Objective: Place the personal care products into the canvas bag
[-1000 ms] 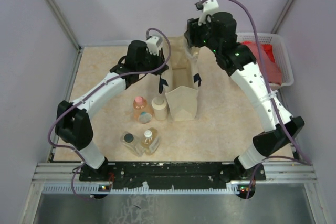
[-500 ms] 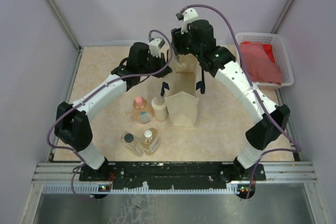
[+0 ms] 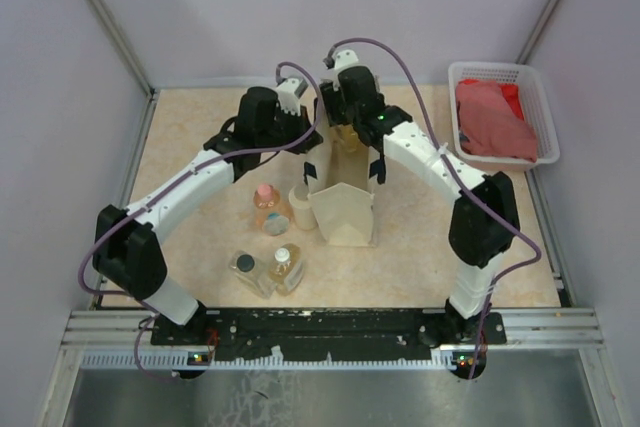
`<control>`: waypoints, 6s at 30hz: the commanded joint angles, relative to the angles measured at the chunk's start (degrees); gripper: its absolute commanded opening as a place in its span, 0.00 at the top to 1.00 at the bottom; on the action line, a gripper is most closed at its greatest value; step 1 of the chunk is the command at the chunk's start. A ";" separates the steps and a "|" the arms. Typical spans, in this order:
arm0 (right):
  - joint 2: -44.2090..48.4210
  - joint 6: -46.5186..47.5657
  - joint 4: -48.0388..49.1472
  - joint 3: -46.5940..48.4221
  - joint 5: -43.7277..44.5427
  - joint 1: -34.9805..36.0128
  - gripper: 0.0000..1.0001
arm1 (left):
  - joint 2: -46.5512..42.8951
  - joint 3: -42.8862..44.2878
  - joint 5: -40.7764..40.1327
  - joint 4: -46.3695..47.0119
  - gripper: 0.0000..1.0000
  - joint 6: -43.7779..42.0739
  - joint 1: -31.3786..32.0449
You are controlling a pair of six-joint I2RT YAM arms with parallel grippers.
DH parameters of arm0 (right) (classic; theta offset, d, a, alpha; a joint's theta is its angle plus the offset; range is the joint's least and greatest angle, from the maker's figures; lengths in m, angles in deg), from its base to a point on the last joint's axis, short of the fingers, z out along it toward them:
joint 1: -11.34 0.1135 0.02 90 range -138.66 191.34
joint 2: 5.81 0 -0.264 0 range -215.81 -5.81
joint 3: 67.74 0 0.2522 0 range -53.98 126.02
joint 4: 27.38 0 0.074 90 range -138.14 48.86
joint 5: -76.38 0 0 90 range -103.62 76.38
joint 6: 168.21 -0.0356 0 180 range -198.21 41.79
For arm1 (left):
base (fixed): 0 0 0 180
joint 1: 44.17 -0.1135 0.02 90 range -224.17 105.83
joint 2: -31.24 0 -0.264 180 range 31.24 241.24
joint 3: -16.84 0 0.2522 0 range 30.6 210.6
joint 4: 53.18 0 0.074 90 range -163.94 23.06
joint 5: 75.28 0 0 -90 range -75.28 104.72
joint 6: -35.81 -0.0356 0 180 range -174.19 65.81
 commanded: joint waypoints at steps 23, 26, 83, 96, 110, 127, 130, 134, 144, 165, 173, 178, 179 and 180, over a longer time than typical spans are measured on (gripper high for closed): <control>-4.08 8.92 23.11 -8.47 -34.93 -11.36 1.00 | -1.97 0.28 0.00 -0.24 0.96 -0.16 0.39; -4.75 8.97 24.28 -9.70 -35.04 -11.34 1.00 | -1.91 0.22 -0.04 -0.28 0.96 -0.16 0.38; 22.65 -2.89 -12.00 -14.58 0.31 -8.47 0.10 | -24.37 0.45 -19.84 -48.47 0.01 7.22 0.29; 22.24 -2.82 -11.60 -17.17 -0.84 -8.49 0.21 | -25.92 -12.09 -20.23 -40.48 0.01 7.90 0.29; 24.01 -2.37 -12.35 -18.94 0.93 -8.49 0.20 | -20.73 -17.92 -18.25 -28.39 0.00 -2.12 0.29; 24.06 -2.27 -12.80 -19.37 1.44 -8.44 0.21 | -19.63 -22.66 -14.73 -21.73 0.24 -6.61 0.30; 23.97 -2.28 -12.97 -19.43 1.45 -8.44 0.21 | -19.06 -22.39 -14.06 -22.32 0.46 -6.55 0.29; 23.88 -2.15 -12.93 -19.63 1.63 -8.46 0.21 | -18.93 -22.39 -13.37 -23.17 0.69 -6.15 0.31; 23.01 -1.69 -12.55 -19.87 1.63 -8.44 0.22 | -20.47 -22.41 -14.90 -27.01 1.00 -2.53 0.29; 22.43 -0.85 -12.63 -19.84 1.90 -8.44 0.22 | -25.29 -0.76 -22.85 -34.46 1.00 -4.97 0.29; 21.93 -0.66 -12.53 -19.88 2.00 -8.47 0.22 | -26.44 12.38 -16.14 -33.80 1.00 -11.21 0.29; 21.75 -0.78 -12.45 -19.77 2.07 -8.49 0.22 | -24.87 21.76 -11.90 -35.78 1.00 -14.03 0.29; 21.73 -0.78 -12.38 -19.79 2.07 -8.49 0.22 | -25.01 22.49 -10.39 -35.41 1.00 -14.37 0.29; 21.73 -0.79 -12.30 -19.81 2.13 -8.50 0.21 | -25.26 22.74 -8.89 -33.78 1.00 -14.51 0.29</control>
